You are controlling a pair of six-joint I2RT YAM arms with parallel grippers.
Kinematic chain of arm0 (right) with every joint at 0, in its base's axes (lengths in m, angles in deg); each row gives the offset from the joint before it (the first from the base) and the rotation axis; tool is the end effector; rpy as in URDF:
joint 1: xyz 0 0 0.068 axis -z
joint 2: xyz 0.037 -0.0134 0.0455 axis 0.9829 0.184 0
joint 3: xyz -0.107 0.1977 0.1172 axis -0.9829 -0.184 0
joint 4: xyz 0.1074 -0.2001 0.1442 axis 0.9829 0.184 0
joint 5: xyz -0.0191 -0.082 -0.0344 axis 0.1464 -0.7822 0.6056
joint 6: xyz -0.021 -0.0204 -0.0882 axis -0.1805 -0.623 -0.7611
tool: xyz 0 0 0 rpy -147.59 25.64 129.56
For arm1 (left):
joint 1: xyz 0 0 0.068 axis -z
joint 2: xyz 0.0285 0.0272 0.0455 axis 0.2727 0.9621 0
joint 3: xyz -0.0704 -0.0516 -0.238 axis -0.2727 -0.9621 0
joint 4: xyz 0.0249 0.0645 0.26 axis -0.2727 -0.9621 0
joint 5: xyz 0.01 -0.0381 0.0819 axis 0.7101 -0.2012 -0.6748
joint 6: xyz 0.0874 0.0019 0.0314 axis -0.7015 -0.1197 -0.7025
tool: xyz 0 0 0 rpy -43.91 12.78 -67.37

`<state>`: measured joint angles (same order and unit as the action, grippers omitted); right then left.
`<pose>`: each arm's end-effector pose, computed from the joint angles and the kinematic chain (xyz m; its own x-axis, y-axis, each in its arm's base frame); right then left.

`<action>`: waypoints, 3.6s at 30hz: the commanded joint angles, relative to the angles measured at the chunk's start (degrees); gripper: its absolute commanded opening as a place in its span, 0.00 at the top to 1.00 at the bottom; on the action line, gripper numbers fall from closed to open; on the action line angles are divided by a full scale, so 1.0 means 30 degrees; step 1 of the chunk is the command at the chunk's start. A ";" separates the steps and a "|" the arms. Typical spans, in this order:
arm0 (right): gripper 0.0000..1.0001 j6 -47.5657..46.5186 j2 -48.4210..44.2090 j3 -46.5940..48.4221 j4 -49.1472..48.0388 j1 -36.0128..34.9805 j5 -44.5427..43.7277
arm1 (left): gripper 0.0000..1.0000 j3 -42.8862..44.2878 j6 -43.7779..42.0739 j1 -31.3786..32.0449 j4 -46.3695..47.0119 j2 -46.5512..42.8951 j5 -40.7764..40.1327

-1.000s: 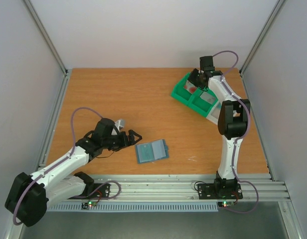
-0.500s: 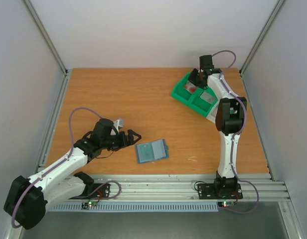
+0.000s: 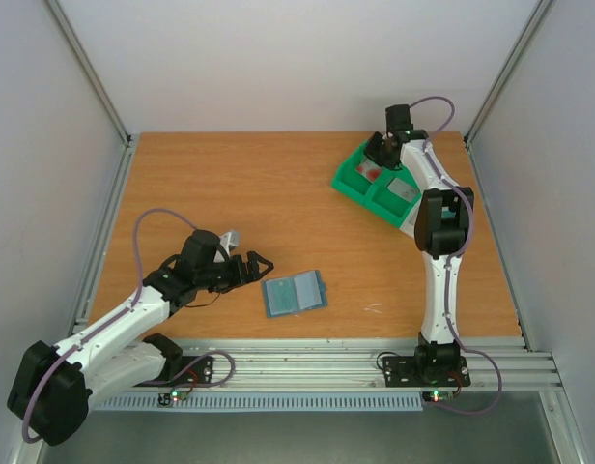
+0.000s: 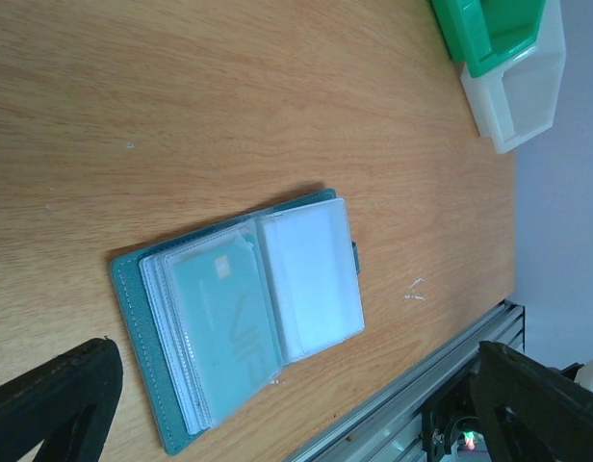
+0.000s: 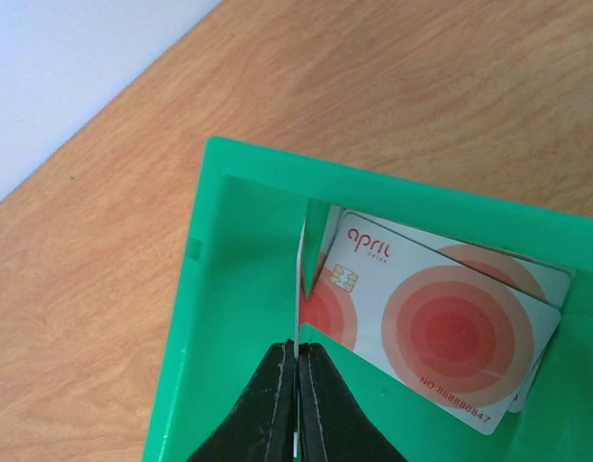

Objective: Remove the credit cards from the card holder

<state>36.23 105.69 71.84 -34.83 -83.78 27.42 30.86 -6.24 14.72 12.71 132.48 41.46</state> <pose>0.5448 0.0570 0.1643 -0.8027 0.0940 -0.5889 -0.0611 0.9693 0.2381 0.1958 -0.1544 0.1557 -0.9181 -0.2378 -0.3171 0.0763 0.6790 -0.7302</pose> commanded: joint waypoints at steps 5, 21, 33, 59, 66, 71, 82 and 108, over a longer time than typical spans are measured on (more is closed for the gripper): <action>0.96 -0.0156 0.0927 0.0940 0.0789 0.0320 0.0310 | 0.01 0.0223 -0.0177 0.0014 0.0270 0.0153 -0.0222; 0.91 -0.0239 0.1435 0.1509 0.1166 0.0563 0.0012 | 0.01 0.0260 -0.0206 0.0013 0.0207 0.0168 -0.0429; 0.86 -0.0095 0.0724 0.1665 0.2097 0.0553 -0.0266 | 0.01 0.0235 -0.0175 0.0006 -0.0203 0.0178 -0.0699; 0.77 -0.0935 -0.4356 -0.1468 0.4224 -0.1866 -0.0323 | 0.04 0.0016 -0.0085 0.0024 -0.1050 0.0466 -0.0249; 0.76 -0.1162 -0.8940 -0.6995 0.2263 -0.3522 0.1578 | 0.05 0.0436 -0.1085 0.0006 -0.1654 0.0491 0.0432; 0.75 -0.1353 -1.1857 -1.1339 0.1032 -0.4889 0.2570 | 0.05 0.0734 -0.1704 0.0016 -0.1654 0.0387 0.0622; 0.75 -0.1961 -1.6878 -1.7830 -0.0438 -0.7584 0.3588 | 0.04 -0.0674 0.0294 0.0043 0.0744 0.0390 0.1128; 0.76 0.0531 -1.2671 -2.1283 -0.4427 -1.2927 0.5842 | 0.05 -0.1609 0.1360 0.0043 0.2481 -0.0391 0.0562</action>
<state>36.60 65.95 9.15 -45.96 -121.37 43.90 26.03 -1.13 14.74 21.45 133.42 45.50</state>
